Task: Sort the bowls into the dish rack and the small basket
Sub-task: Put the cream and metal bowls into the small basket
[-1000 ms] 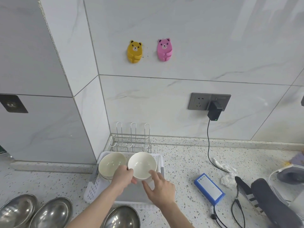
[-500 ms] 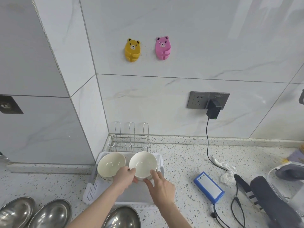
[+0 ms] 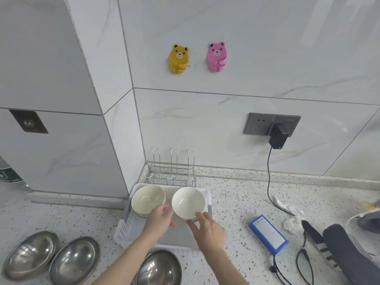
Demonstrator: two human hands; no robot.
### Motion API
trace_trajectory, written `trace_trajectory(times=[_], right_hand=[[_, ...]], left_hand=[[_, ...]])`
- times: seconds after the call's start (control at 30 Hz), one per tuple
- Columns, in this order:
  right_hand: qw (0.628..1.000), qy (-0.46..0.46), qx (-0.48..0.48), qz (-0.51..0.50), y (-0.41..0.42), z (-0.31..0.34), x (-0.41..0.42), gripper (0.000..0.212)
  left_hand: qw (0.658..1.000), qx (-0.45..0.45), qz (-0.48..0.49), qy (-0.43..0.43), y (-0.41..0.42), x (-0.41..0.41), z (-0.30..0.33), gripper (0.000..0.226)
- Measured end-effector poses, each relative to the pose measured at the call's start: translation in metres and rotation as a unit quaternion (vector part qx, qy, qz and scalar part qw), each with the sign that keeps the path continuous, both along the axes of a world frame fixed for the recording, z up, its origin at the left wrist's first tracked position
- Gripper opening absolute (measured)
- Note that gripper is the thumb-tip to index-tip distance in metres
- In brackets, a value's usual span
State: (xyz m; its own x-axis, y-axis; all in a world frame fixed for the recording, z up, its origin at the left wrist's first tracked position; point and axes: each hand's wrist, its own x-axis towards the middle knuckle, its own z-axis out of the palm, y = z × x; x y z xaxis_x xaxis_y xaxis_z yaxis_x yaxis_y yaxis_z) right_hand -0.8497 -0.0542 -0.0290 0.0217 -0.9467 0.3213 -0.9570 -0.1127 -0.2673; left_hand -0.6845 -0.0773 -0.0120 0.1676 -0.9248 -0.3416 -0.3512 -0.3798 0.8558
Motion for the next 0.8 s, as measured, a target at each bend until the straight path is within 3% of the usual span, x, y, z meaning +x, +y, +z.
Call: trace_trajectory(times=[0.13, 0.23, 0.43, 0.53, 0.67, 0.8], right_hand=[[0.998, -0.057, 0.007, 0.009, 0.002, 0.000, -0.003, 0.061], [0.993, -0.110, -0.021, 0.040, 0.007, 0.007, -0.002, 0.059], [0.962, -0.270, -0.026, -0.035, 0.060, 0.002, 0.013, 0.022], [0.955, -0.292, -0.018, -0.054, 0.095, -0.009, 0.021, 0.010], [0.949, -0.291, 0.092, -0.083, 0.123, -0.018, 0.025, 0.012], [0.926, -0.272, 0.248, -0.085, 0.133, -0.015, 0.026, 0.031]], left_hand=[[0.996, -0.037, 0.065, 0.051, 0.034, 0.033, 0.009, 0.012], [0.988, -0.046, 0.131, 0.067, 0.064, 0.062, 0.010, 0.014], [0.941, 0.009, 0.283, 0.183, 0.125, 0.109, -0.013, 0.027], [0.921, 0.051, 0.316, 0.224, 0.148, 0.118, -0.026, 0.032], [0.916, 0.089, 0.325, 0.219, 0.156, 0.125, -0.036, 0.037], [0.899, 0.093, 0.365, 0.225, 0.156, 0.128, -0.040, 0.034]])
